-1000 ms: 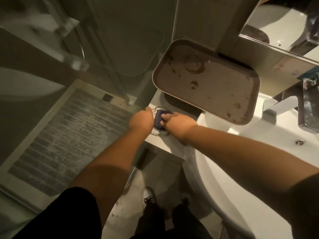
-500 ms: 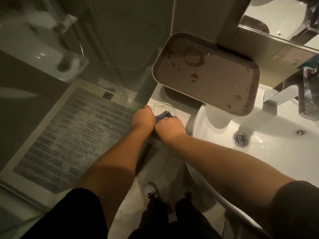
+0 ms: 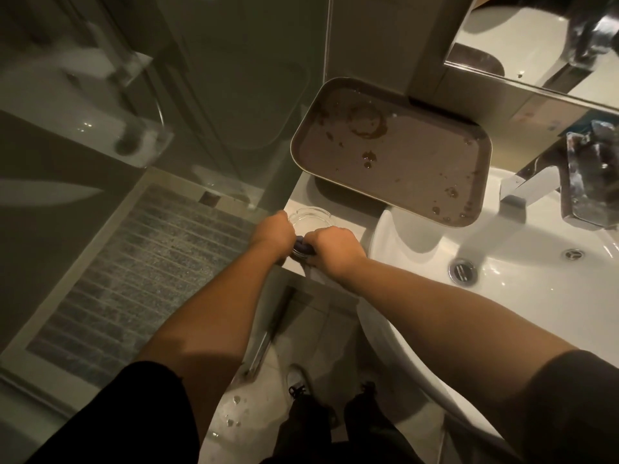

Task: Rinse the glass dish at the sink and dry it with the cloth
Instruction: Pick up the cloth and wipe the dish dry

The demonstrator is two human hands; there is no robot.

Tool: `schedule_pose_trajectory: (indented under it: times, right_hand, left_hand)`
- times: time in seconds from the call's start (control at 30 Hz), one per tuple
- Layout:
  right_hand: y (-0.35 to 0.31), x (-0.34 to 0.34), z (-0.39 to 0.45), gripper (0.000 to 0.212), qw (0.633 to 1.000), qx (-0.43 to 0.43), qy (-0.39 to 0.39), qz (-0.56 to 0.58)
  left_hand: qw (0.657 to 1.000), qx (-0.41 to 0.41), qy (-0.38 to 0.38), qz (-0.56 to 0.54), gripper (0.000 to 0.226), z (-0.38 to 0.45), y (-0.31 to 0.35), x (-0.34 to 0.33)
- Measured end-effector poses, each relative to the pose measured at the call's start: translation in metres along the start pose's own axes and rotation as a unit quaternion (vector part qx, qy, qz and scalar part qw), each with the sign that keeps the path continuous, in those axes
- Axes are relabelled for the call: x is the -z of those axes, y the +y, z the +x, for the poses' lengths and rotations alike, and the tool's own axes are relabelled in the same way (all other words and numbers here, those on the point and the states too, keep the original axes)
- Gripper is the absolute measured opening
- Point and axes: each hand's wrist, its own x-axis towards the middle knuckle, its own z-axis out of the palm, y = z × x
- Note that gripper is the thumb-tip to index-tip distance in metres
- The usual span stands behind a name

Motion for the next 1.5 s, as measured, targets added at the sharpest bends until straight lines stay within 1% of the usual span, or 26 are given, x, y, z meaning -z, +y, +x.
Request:
schedule_pose_trajectory:
  times: [0.07, 0.1, 0.2, 0.3, 0.37, 0.43, 0.47, 0.53, 0.67, 0.73, 0.8, 0.87, 0.97, 1.03, 1.1, 1.17, 1.23, 1.3, 1.4, 1.47, 1.5]
  right_hand:
    - [0.003, 0.010, 0.005, 0.017, 0.996, -0.012, -0.043, 0.074]
    - [0.004, 0.016, 0.008, 0.017, 0.993, -0.013, -0.065, 0.094]
    - [0.007, 0.033, 0.017, 0.017, 0.986, -0.003, -0.133, 0.097]
    - [0.012, 0.054, 0.019, 0.014, 0.974, -0.012, -0.193, 0.117]
    - [0.015, 0.069, 0.014, 0.015, 0.967, -0.027, -0.218, 0.132]
    - [0.020, 0.082, 0.007, 0.018, 0.953, -0.054, -0.230, 0.189]
    - [0.024, 0.086, 0.001, 0.017, 0.944, -0.072, -0.222, 0.233]
    - [0.031, 0.090, -0.011, 0.015, 0.933, -0.106, -0.178, 0.293]
    - [0.037, 0.082, -0.040, 0.014, 0.926, -0.170, -0.076, 0.327]
    - [0.036, 0.077, -0.053, 0.013, 0.906, -0.193, -0.032, 0.376]
    - [0.035, 0.072, -0.063, 0.012, 0.872, -0.206, 0.001, 0.444]
    - [0.038, 0.068, -0.071, 0.012, 0.830, -0.216, 0.025, 0.514]
    - [0.048, 0.063, -0.080, 0.013, 0.761, -0.221, 0.038, 0.609]
    - [0.054, 0.060, -0.084, 0.017, 0.722, -0.223, 0.046, 0.653]
    - [0.057, 0.058, -0.086, 0.021, 0.691, -0.225, 0.054, 0.685]
    - [0.057, 0.058, -0.086, 0.022, 0.676, -0.225, 0.060, 0.699]
    - [0.055, 0.059, -0.086, 0.023, 0.681, -0.227, 0.063, 0.693]
    - [0.052, 0.066, -0.088, 0.020, 0.716, -0.228, 0.075, 0.656]
    - [0.050, 0.078, -0.094, 0.013, 0.780, -0.189, 0.109, 0.586]
    - [0.046, 0.088, -0.099, 0.016, 0.808, -0.162, 0.126, 0.552]
    - [0.043, 0.093, -0.101, 0.018, 0.814, -0.152, 0.132, 0.544]
  left_hand:
    - [1.000, -0.012, -0.004, 0.001, 0.027, 0.000, -0.001, -0.002]
    - [1.000, -0.021, -0.008, 0.002, 0.025, 0.000, -0.002, -0.002]
    - [0.999, -0.036, -0.018, -0.023, 0.020, 0.000, -0.005, -0.001]
    - [0.996, -0.042, -0.037, -0.064, 0.015, 0.000, -0.007, 0.001]
    - [0.996, -0.050, -0.037, -0.066, 0.020, -0.002, -0.008, 0.000]
    - [0.997, -0.058, -0.022, -0.042, 0.027, -0.002, -0.010, -0.001]
    - [0.998, -0.059, -0.013, -0.034, 0.029, -0.003, -0.011, -0.003]
    - [0.998, -0.055, 0.000, -0.031, 0.032, -0.005, -0.013, -0.005]
    - [0.999, -0.030, 0.002, -0.022, 0.039, -0.018, -0.013, -0.011]
    - [1.000, -0.019, -0.001, -0.022, 0.039, -0.023, -0.009, -0.014]
    - [0.999, -0.001, 0.002, -0.037, 0.036, -0.025, -0.007, -0.015]
    - [0.998, 0.023, 0.003, -0.067, 0.035, -0.028, -0.007, -0.016]
    - [0.993, 0.046, 0.000, -0.109, 0.031, -0.035, -0.017, -0.019]
    - [0.991, 0.047, 0.002, -0.124, 0.029, -0.039, -0.025, -0.019]
    - [0.992, 0.033, 0.005, -0.123, 0.030, -0.041, -0.029, -0.016]
    - [0.990, 0.023, 0.013, -0.139, 0.030, -0.043, -0.028, -0.009]
    - [0.983, 0.010, 0.010, -0.181, 0.026, -0.047, -0.026, 0.000]
    - [0.977, -0.021, 0.008, -0.214, 0.024, -0.056, -0.023, 0.011]
    - [0.959, -0.064, 0.046, -0.272, 0.018, -0.079, -0.016, 0.028]
    - [0.946, -0.090, 0.066, -0.303, 0.015, -0.097, -0.010, 0.040]
    - [0.942, -0.106, 0.069, -0.309, 0.016, -0.106, -0.006, 0.046]
